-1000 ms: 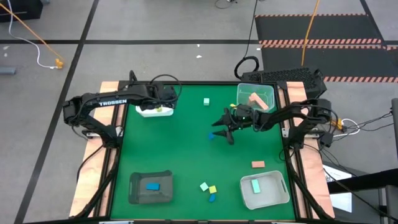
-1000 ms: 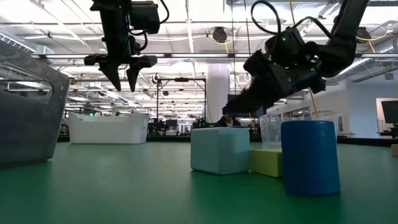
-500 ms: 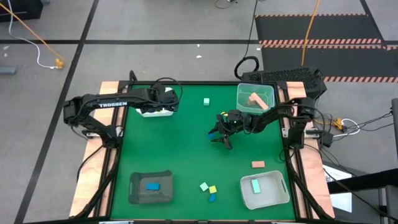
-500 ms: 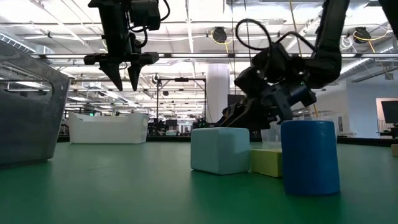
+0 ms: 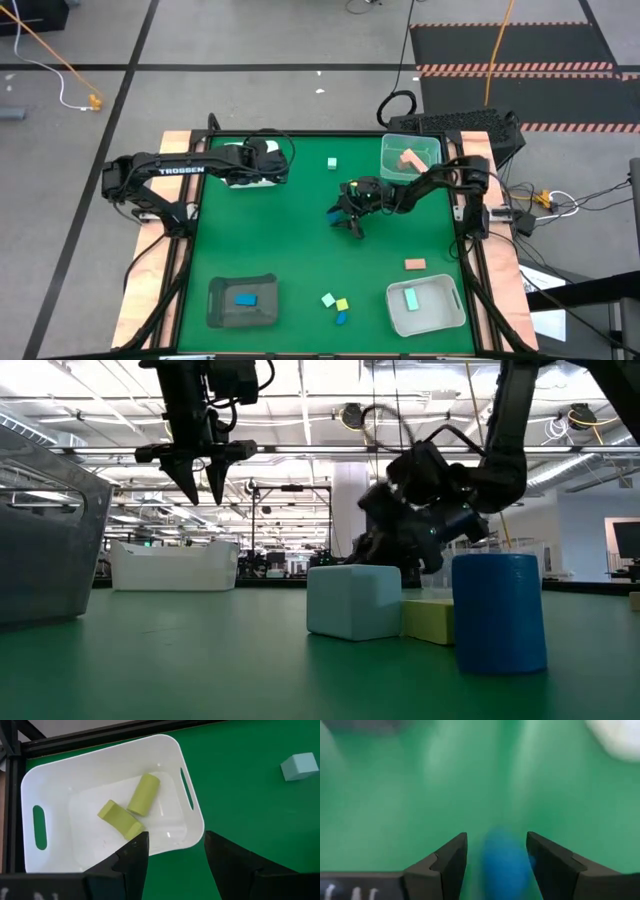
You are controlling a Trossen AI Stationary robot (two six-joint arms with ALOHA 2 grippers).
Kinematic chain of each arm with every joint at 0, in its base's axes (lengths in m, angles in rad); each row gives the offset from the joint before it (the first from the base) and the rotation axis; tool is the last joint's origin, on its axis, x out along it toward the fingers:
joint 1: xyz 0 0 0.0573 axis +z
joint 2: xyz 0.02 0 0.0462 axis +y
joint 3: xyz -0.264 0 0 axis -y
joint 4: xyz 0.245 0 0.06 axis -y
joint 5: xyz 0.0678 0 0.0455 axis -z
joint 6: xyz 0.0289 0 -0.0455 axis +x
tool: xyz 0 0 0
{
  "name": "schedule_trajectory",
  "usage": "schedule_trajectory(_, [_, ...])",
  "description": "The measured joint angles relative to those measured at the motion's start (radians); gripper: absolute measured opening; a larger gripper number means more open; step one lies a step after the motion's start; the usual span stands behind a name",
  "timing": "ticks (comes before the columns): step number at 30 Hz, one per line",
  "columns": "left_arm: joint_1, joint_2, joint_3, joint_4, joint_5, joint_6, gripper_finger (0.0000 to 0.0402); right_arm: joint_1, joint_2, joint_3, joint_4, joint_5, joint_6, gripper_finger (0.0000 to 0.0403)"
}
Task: Sort & place blocks by color
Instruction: Put the top blue block into the black bin
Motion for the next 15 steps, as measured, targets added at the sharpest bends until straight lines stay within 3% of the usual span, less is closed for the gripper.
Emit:
schedule_trajectory(7, [0.000,0.000,0.000,-0.005,0.000,0.004,0.0191,0.001,-0.086,-0.005,-0.030,-0.002,0.004,0.0196])
schedule_trajectory(15, [0.000,0.000,0.000,-0.005,-0.001,0.004,0.0191,0.000,-0.058,-0.005,-0.101,0.001,-0.024,0.0196])
